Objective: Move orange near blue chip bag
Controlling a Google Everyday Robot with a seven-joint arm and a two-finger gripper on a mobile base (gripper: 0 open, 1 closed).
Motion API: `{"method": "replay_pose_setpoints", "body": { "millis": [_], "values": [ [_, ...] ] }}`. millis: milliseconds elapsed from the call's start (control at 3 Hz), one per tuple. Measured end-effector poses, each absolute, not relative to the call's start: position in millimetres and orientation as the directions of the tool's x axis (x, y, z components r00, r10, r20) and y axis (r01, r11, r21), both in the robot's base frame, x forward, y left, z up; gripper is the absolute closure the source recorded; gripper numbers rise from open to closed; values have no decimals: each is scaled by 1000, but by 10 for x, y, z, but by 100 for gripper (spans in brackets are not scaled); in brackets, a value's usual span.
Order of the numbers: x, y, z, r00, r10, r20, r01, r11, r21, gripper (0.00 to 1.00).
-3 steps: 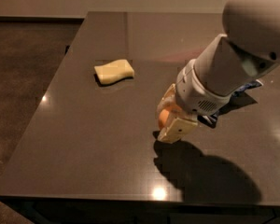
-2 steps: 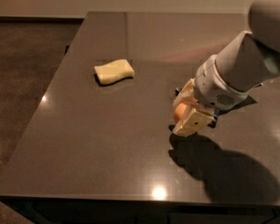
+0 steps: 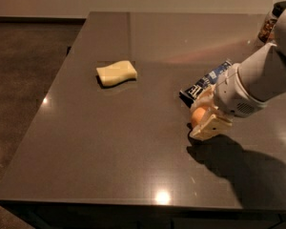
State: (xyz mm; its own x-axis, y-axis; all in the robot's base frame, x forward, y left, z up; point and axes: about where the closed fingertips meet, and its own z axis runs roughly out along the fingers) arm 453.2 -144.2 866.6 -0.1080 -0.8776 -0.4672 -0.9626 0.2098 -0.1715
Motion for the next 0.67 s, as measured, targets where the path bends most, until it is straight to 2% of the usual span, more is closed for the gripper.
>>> {"method": "replay_pose_setpoints", "body": {
  "millis": [333, 667],
  "values": [
    [4529, -1577, 8607, -117, -870, -480, -954, 232, -188, 53],
    [4522, -1658, 8591, -128, -864, -488, -951, 247, -188, 30]
  ]
}}
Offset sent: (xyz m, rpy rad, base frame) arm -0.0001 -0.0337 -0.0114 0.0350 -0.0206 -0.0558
